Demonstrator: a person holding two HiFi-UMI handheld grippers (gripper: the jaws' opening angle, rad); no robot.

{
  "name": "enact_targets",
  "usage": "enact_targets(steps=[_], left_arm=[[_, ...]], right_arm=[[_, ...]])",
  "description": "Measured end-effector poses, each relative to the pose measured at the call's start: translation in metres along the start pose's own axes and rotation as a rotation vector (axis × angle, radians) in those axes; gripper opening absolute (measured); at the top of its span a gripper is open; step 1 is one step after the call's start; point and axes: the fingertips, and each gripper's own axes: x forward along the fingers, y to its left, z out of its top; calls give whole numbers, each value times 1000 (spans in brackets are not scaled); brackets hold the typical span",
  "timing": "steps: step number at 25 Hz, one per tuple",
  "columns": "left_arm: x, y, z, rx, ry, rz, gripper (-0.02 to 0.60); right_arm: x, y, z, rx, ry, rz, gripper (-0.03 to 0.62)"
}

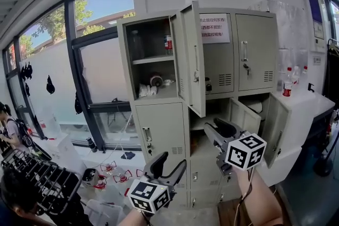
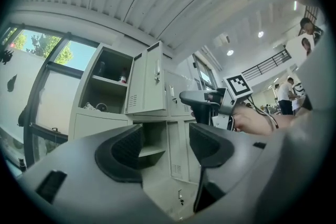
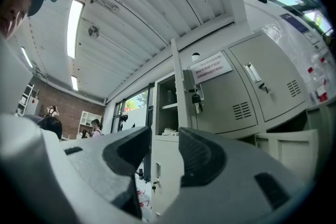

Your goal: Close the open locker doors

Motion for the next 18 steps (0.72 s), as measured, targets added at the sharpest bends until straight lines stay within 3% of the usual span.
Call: enact_targets(steps=[9,18], left_arm=[[57,19,12,28,-29,50,273],[85,28,15,53,-49,106,272]], right_arm=[[48,-36,6,2,0,63,163],[70,-42,7,-45,-1,146,163]])
